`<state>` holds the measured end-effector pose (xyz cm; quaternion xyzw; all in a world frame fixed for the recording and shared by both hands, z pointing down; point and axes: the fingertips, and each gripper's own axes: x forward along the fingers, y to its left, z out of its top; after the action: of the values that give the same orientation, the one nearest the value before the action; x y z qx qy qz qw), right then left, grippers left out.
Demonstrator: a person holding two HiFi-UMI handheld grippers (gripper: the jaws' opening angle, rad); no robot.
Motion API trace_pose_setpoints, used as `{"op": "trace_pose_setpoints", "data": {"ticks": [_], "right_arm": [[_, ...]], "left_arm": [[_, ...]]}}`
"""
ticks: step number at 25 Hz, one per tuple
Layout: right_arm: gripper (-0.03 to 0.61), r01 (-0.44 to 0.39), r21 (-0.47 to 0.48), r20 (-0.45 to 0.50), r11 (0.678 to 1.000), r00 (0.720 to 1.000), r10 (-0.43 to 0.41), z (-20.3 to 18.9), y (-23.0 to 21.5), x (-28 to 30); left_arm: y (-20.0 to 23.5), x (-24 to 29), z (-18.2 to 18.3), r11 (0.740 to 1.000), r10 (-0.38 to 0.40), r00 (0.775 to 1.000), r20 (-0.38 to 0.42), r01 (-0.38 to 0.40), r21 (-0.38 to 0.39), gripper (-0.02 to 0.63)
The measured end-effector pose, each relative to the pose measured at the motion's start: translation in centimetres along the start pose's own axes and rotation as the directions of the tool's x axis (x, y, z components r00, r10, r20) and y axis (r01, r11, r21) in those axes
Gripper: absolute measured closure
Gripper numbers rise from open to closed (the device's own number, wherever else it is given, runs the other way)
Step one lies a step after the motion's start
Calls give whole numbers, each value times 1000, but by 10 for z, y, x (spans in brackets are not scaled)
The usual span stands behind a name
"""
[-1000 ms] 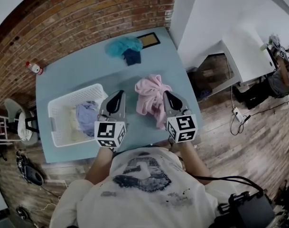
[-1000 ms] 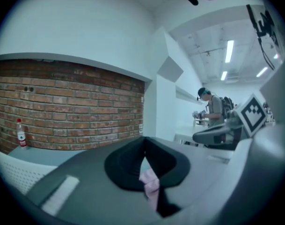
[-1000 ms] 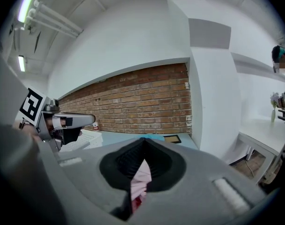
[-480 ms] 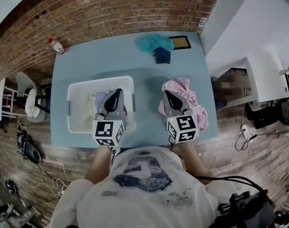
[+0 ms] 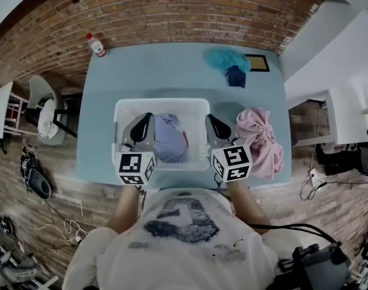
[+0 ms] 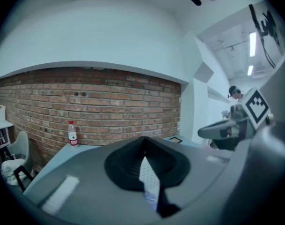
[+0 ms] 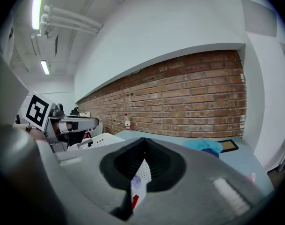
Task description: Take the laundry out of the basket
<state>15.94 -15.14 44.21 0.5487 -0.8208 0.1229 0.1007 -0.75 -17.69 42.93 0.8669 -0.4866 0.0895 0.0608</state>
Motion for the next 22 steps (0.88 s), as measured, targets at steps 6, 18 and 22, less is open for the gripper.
{"op": "trace_pose_setpoints", "data": {"ticks": [6,18,22], "right_arm": [[580,-36,-36,-134,999,991,31,-9,49,43],[577,-195,-72,-385,978,910,153,-49,108,107],[493,-282,-90,-489,955,848,204,-73,127,122]], "left_arm": [[52,-11,-9,999,-33,999,-5,33,-19,623],[126,-20,-21,999,-48,999,-9,48,7,623],[140,-20,-25,999,-49,999,-14,49,-7,623]]}}
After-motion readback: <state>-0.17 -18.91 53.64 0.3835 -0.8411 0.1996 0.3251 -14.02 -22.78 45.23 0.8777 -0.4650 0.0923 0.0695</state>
